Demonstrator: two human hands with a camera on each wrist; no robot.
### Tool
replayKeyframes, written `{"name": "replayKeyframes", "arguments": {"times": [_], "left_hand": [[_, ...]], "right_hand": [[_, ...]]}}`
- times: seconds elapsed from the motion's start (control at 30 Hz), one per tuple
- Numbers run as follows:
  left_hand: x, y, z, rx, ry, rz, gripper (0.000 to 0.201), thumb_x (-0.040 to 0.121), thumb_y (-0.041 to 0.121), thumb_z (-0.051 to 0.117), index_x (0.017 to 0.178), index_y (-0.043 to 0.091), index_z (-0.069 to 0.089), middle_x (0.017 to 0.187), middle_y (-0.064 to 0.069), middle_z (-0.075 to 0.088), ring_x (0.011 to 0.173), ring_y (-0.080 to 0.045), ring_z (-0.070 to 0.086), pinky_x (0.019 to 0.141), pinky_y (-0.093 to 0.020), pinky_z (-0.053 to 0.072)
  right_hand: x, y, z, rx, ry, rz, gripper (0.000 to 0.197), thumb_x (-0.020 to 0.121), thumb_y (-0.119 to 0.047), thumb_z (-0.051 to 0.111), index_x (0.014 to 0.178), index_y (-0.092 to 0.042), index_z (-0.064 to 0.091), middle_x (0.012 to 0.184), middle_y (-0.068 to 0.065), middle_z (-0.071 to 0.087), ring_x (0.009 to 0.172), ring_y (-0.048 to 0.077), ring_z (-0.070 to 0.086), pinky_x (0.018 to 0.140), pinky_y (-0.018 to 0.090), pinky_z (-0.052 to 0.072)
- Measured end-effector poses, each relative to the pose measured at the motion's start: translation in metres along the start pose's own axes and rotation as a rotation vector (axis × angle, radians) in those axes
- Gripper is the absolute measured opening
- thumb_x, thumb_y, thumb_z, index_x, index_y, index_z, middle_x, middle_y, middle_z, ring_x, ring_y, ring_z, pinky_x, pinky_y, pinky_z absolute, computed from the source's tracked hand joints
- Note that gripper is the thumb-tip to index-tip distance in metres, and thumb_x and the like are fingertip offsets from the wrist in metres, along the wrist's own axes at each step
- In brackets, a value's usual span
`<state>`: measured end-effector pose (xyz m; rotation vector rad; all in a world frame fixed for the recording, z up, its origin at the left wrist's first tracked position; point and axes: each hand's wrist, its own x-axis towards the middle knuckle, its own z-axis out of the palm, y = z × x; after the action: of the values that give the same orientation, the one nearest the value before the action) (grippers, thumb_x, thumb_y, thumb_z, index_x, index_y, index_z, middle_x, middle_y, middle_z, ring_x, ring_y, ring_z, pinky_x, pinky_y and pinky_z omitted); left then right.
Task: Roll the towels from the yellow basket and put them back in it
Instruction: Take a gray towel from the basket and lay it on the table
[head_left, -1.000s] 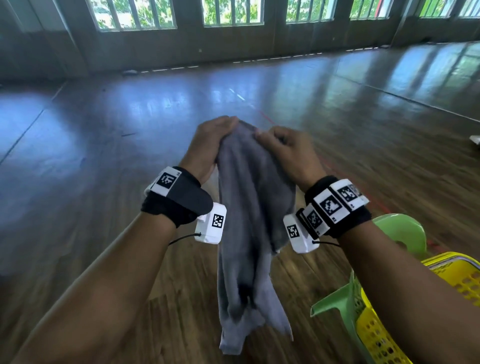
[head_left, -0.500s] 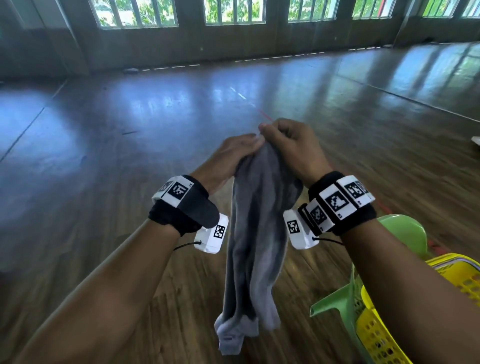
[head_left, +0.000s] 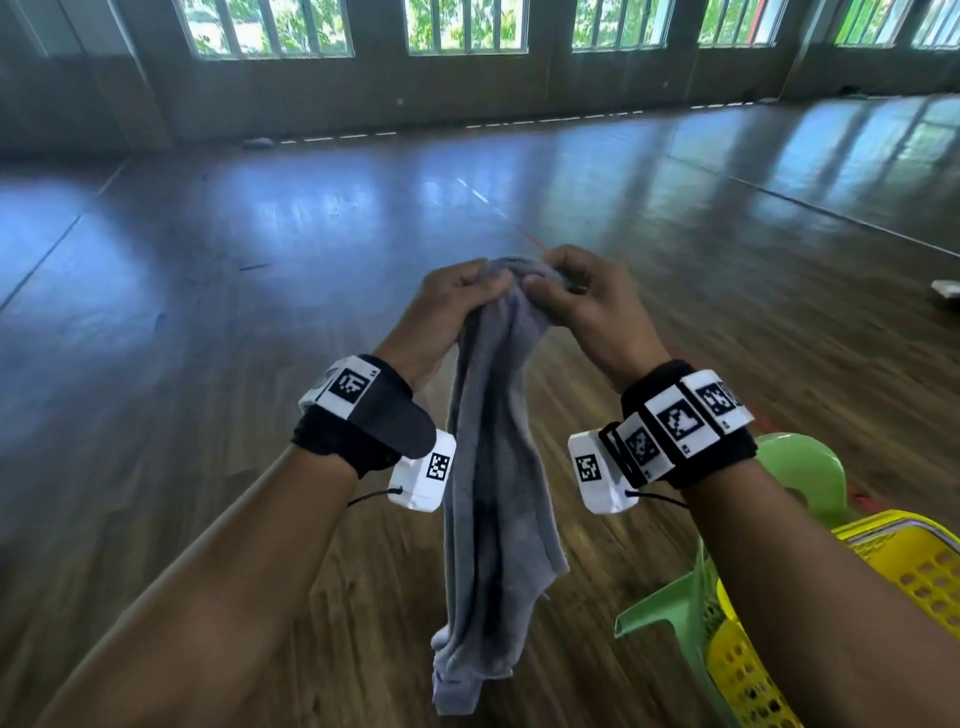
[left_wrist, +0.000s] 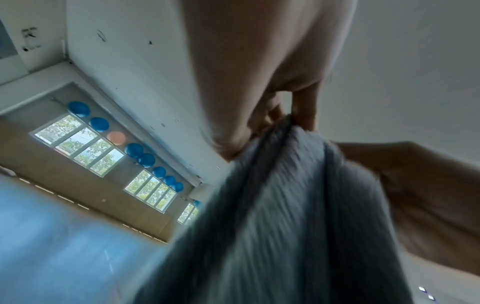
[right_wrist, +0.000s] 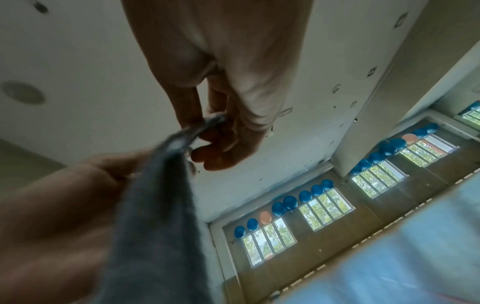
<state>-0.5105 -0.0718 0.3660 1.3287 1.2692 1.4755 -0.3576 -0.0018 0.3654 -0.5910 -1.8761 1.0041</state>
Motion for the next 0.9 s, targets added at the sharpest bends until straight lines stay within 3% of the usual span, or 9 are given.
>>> {"name": "replayKeyframes", "arguments": {"times": [0.1,0.17,0.2,0.27,0.37,0.5,0.67,0.83,0.9], "left_hand": [[-0.006,-0.003,0.011,0.166,-0.144,-0.054,0.032,0.095,0.023,0.056,0.102,-0.009,0.06,0.092,-0.011,0.061,0.088,-0.019,0.06,0.078,-0.033,0.046],[-0.003,-0.001,0.011,0.163,-0.063,-0.01,0.028,0.094,0.019,0.057,0.1,-0.007,0.064,0.091,-0.011,0.063,0.084,-0.019,0.061,0.076,-0.034,0.047],[0.0,-0.001,0.01,0.117,0.015,0.02,0.027,0.093,0.02,0.058,0.099,-0.005,0.065,0.09,-0.011,0.063,0.083,-0.02,0.06,0.075,-0.035,0.045],[0.0,0.002,0.009,0.059,0.121,0.058,0.028,0.091,0.022,0.058,0.096,-0.005,0.064,0.085,-0.011,0.059,0.079,-0.019,0.056,0.071,-0.035,0.042],[-0.001,0.0,0.014,0.164,0.058,0.083,0.034,0.091,0.026,0.058,0.097,-0.007,0.062,0.087,-0.009,0.058,0.082,-0.015,0.056,0.072,-0.031,0.043],[0.0,0.004,0.019,0.15,0.07,0.098,0.017,0.097,0.019,0.053,0.103,0.012,0.068,0.093,-0.001,0.066,0.085,-0.009,0.063,0.075,-0.022,0.048],[0.002,0.0,0.017,0.248,0.127,0.127,0.027,0.096,0.024,0.054,0.094,0.002,0.069,0.083,-0.004,0.062,0.078,-0.011,0.057,0.07,-0.028,0.044],[0.005,0.002,0.015,0.3,0.181,0.216,0.028,0.093,0.025,0.057,0.087,-0.001,0.062,0.079,-0.012,0.059,0.075,-0.009,0.054,0.067,-0.027,0.042],[0.008,0.007,0.014,0.321,0.175,0.198,0.026,0.095,0.024,0.055,0.089,0.001,0.065,0.077,-0.003,0.06,0.073,-0.006,0.055,0.065,-0.024,0.043]], "right_hand": [[0.004,-0.012,-0.005,0.066,0.084,-0.042,0.02,0.083,-0.008,0.068,0.103,-0.012,0.063,0.074,-0.001,0.063,0.069,0.01,0.058,0.069,0.023,0.046],[0.002,-0.011,-0.004,0.138,0.079,0.015,0.029,0.083,-0.009,0.069,0.111,-0.014,0.06,0.071,0.012,0.061,0.069,0.017,0.058,0.066,0.027,0.048],[-0.002,-0.008,-0.002,0.175,0.065,0.074,0.026,0.084,-0.01,0.069,0.109,-0.015,0.06,0.074,0.016,0.06,0.07,0.019,0.059,0.065,0.031,0.049],[-0.009,-0.002,0.004,0.231,0.037,0.183,0.01,0.087,-0.008,0.067,0.093,-0.013,0.062,0.076,0.01,0.061,0.071,0.016,0.061,0.064,0.031,0.05],[-0.006,-0.002,0.003,0.208,0.069,0.155,0.01,0.09,-0.009,0.064,0.083,-0.015,0.063,0.079,0.006,0.063,0.073,0.013,0.06,0.066,0.03,0.05],[0.0,-0.002,0.004,0.127,0.046,0.107,0.009,0.091,-0.02,0.063,0.083,-0.019,0.066,0.079,0.0,0.064,0.075,0.012,0.058,0.069,0.032,0.046],[-0.007,0.006,0.009,0.143,0.066,0.141,0.01,0.089,-0.016,0.066,0.08,-0.014,0.066,0.066,-0.008,0.064,0.062,0.004,0.056,0.06,0.021,0.042],[0.003,0.001,0.003,0.06,0.073,0.072,0.006,0.082,-0.021,0.07,0.077,-0.02,0.067,0.075,0.008,0.068,0.072,0.011,0.06,0.07,0.03,0.047],[0.005,0.0,0.004,0.042,0.074,0.064,0.006,0.08,-0.025,0.07,0.078,-0.02,0.067,0.077,0.018,0.069,0.073,0.014,0.061,0.071,0.035,0.047]]}}
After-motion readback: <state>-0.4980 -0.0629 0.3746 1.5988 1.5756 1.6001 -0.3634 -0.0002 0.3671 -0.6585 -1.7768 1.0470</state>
